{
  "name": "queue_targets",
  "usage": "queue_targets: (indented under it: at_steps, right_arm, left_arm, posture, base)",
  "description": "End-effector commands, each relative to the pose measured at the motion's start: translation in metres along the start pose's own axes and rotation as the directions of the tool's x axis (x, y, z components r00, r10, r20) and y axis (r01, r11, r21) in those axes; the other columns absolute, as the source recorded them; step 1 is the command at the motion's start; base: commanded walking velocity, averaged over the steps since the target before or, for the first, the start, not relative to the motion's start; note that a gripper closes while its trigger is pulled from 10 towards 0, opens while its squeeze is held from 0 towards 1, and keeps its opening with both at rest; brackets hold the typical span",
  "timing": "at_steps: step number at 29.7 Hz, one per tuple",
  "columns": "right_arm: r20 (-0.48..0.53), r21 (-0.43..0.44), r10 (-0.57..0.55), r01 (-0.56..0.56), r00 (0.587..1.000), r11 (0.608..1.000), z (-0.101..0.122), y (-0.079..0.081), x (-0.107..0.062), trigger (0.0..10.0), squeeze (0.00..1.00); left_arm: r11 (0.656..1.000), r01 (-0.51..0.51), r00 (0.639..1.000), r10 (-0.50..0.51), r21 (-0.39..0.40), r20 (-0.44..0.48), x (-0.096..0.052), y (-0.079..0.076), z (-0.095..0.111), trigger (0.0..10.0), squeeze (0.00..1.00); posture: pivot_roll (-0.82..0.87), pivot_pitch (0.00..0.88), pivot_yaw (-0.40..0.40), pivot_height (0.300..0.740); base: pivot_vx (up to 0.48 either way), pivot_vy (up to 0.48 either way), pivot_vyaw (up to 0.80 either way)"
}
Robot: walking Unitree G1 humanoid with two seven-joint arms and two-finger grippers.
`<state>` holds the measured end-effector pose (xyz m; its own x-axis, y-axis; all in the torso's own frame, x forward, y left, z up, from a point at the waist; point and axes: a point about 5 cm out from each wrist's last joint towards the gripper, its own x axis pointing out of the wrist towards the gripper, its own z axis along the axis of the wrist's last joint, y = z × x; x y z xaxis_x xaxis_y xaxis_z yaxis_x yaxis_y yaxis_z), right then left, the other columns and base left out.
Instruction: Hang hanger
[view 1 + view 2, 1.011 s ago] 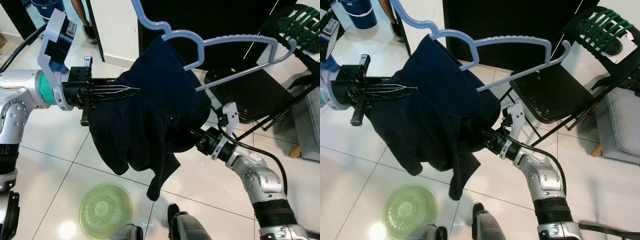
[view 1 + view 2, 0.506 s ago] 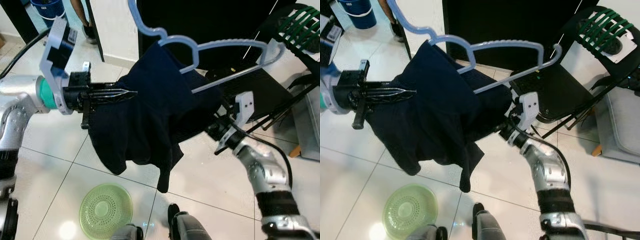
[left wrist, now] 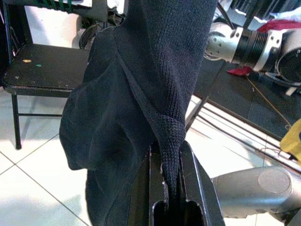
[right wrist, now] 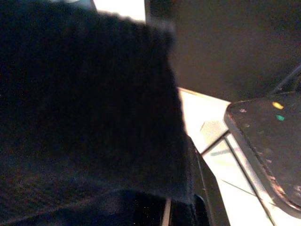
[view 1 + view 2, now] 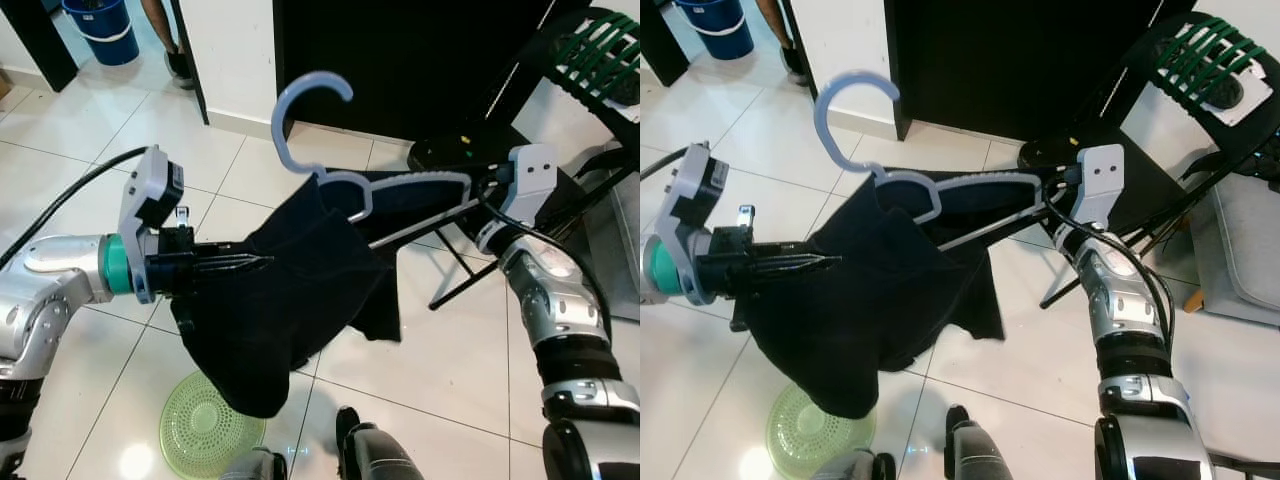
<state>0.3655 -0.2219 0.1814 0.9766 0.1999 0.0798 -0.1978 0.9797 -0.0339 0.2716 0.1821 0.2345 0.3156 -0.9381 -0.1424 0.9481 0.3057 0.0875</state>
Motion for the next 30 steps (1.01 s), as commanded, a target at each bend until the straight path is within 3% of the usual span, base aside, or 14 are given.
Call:
queue_targets:
  at_steps: [1,4,5,8,9,11,15,17,18,20,27,30]
  right_arm:
    - [-0.048,-0.011,-0.216,0.216,0.975,0.976,-0.006,-0.042,-0.017,10.0,0.0]
    - [-0.073,-0.05,-0.251,0.247,0.965,0.968,-0.01,-0.048,-0.021,10.0,0.0]
    - [-0.122,-0.128,-0.283,0.268,0.951,0.955,-0.018,-0.055,-0.026,10.0,0.0]
    - [-0.122,-0.128,-0.283,0.268,0.951,0.955,-0.018,-0.055,-0.026,10.0,0.0]
    - [-0.174,-0.202,-0.317,0.281,0.933,0.938,-0.026,-0.062,-0.031,10.0,0.0]
    - [-0.213,-0.251,-0.335,0.28,0.918,0.927,-0.032,-0.066,-0.035,10.0,0.0]
    - [-0.231,-0.288,-0.345,0.275,0.91,0.917,-0.034,-0.067,-0.036,10.0,0.0]
    - [-0.229,-0.325,-0.338,0.256,0.913,0.91,-0.033,-0.064,-0.032,10.0,0.0]
    - [-0.229,-0.325,-0.338,0.256,0.913,0.91,-0.033,-0.064,-0.032,10.0,0.0]
    - [-0.205,-0.343,-0.341,0.258,0.918,0.903,-0.026,-0.063,-0.028,10.0,0.0]
    - [-0.114,-0.334,-0.317,0.264,0.941,0.905,-0.003,-0.056,-0.016,10.0,0.0]
    - [-0.067,-0.34,-0.266,0.228,0.962,0.912,0.013,-0.045,-0.008,10.0,0.0]
  left_arm:
    - [0.999,-0.021,1.0,0.021,0.04,-0.011,-0.013,0.0,0.005,10.0,0.0]
    - [0.998,-0.046,0.999,0.046,0.048,-0.007,-0.016,0.001,0.007,10.0,0.0]
    - [0.994,-0.086,0.996,0.086,0.063,0.017,-0.022,0.004,0.014,10.0,0.0]
    - [0.994,-0.086,0.996,0.086,0.063,0.017,-0.022,0.004,0.014,10.0,0.0]
    - [0.988,-0.132,0.991,0.128,0.075,0.048,-0.028,0.01,0.023,10.0,0.0]
    - [0.982,-0.162,0.986,0.157,0.094,0.063,-0.033,0.014,0.031,10.0,0.0]
    - [0.978,-0.179,0.983,0.173,0.108,0.067,-0.036,0.017,0.035,10.0,0.0]
    - [0.979,-0.133,0.988,0.144,0.156,-0.058,-0.036,0.018,0.024,10.0,0.0]
    - [0.979,-0.133,0.988,0.144,0.156,-0.058,-0.036,0.018,0.024,10.0,0.0]
    - [0.984,-0.066,0.983,0.092,0.163,-0.161,-0.035,0.014,0.011,10.0,0.0]
    - [0.982,-0.023,0.964,0.07,0.185,-0.255,-0.032,0.015,0.0,10.0,0.0]
    - [0.97,-0.075,0.953,0.138,0.231,-0.27,-0.028,0.024,-0.003,10.0,0.0]
  posture:
    - [-0.02,0.155,0.024,0.74]
    - [-0.01,0.159,0.019,0.74]
    - [-0.01,0.162,0.017,0.74]
    - [-0.01,0.162,0.017,0.74]
    - [-0.01,0.165,0.014,0.74]
    - [-0.01,0.17,0.016,0.74]
    - [-0.01,0.17,0.016,0.74]
    - [-0.01,0.172,0.024,0.74]
    - [-0.01,0.172,0.024,0.74]
    - [0.0,0.177,0.031,0.74]
    - [0.0,0.178,0.041,0.74]
    - [0.0,0.174,0.046,0.74]
  base:
    - [0.0,0.0,0.0]
    - [0.0,0.0,0.0]
    - [0.0,0.0,0.0]
    - [0.0,0.0,0.0]
    - [0.0,0.0,0.0]
    - [0.0,0.0,0.0]
    - [0.0,0.0,0.0]
    - [0.0,0.0,0.0]
    - [0.0,0.0,0.0]
    - [0.0,0.0,0.0]
    - [0.0,0.0,0.0]
    - [0.0,0.0,0.0]
